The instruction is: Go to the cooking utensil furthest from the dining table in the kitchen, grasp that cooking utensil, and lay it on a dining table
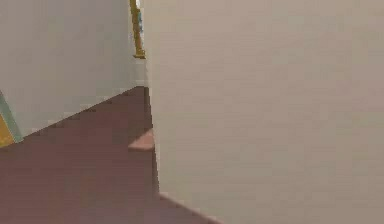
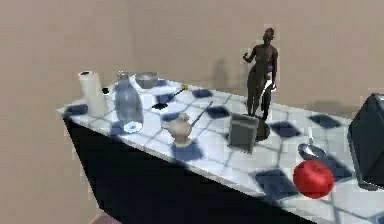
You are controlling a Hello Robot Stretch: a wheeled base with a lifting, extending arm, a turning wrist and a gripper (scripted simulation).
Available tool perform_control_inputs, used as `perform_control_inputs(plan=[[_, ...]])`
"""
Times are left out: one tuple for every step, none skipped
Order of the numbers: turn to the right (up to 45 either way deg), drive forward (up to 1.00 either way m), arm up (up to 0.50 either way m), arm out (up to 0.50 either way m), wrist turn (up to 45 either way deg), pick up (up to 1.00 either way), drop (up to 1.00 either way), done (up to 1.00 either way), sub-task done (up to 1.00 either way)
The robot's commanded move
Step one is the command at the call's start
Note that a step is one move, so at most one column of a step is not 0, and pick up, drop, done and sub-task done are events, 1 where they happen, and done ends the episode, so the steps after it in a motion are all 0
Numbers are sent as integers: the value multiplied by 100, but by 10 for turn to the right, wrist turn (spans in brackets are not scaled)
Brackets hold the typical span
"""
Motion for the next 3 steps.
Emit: perform_control_inputs(plan=[[450, 0, 0, 0, 0, 0, 0, 0, 0], [390, 0, 0, 0, 0, 0, 0, 0, 0], [0, 25, 0, 0, 0, 0, 0, 0, 0]])
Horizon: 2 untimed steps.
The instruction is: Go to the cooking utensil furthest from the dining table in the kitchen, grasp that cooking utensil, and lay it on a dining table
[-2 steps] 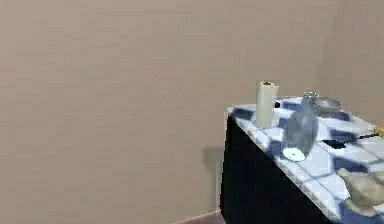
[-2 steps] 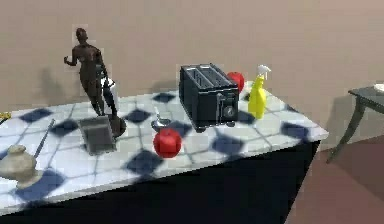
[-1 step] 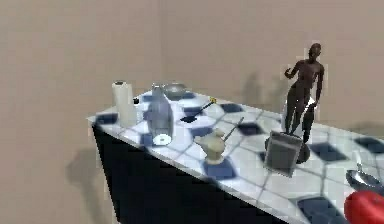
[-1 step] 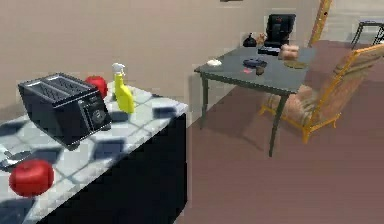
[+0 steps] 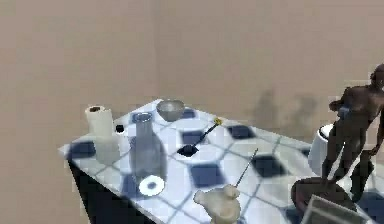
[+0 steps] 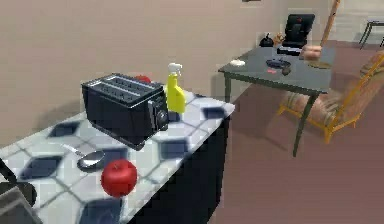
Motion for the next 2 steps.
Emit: perform_control_inputs(plan=[[-450, 0, 0, 0, 0, 0, 0, 0, 0], [-330, 0, 0, 0, 0, 0, 0, 0, 0]])
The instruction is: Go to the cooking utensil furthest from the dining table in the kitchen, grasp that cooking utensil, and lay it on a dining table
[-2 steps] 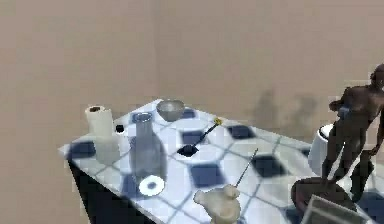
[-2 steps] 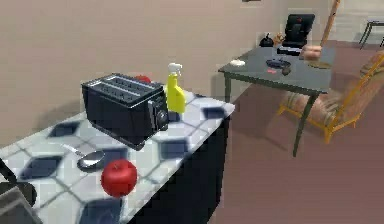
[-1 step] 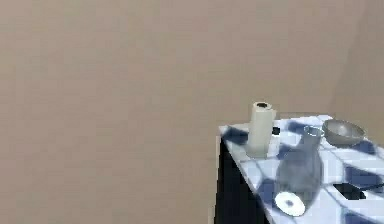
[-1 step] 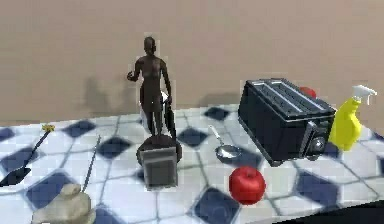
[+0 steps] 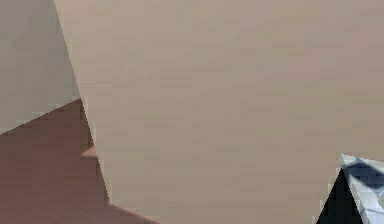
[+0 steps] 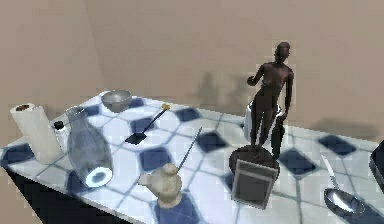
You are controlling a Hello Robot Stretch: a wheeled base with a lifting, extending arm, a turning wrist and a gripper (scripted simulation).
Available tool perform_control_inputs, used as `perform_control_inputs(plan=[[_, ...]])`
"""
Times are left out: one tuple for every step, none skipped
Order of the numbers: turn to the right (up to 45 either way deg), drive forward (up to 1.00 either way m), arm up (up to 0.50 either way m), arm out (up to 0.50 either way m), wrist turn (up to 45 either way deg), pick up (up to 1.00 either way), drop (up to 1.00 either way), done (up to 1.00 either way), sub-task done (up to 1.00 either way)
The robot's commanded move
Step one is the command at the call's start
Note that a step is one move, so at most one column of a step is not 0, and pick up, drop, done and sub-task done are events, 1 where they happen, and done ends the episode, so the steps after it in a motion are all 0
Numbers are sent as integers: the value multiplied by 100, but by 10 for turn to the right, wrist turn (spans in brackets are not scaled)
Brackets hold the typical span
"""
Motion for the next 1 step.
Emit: perform_control_inputs(plan=[[0, 0, 50, 0, 0, 0, 0, 0, 0]])
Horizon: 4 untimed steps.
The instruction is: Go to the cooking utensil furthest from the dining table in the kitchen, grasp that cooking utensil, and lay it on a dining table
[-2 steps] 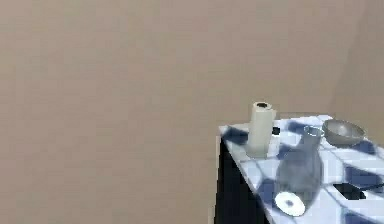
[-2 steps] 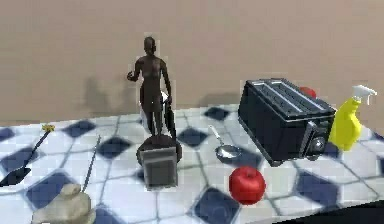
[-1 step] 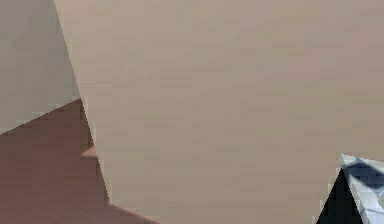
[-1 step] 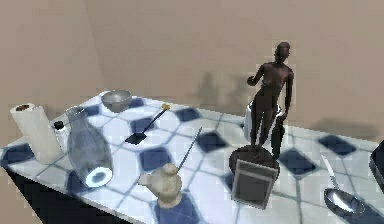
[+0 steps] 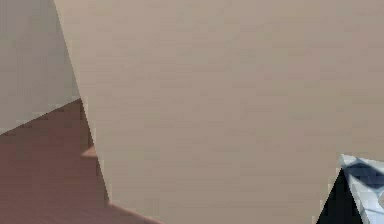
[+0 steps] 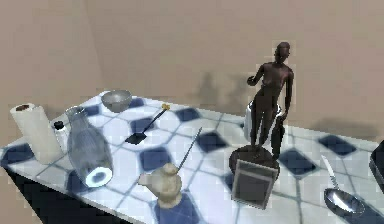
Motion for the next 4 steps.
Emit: perform_control_inputs(plan=[[0, 0, 38, 0, 0, 0, 0, 0, 0], [0, 0, 0, 40, 0, 0, 0, 0, 0], [0, 0, 0, 0, 450, 0, 0, 0, 0], [0, 0, 0, 0, 450, 0, 0, 0, 0]])
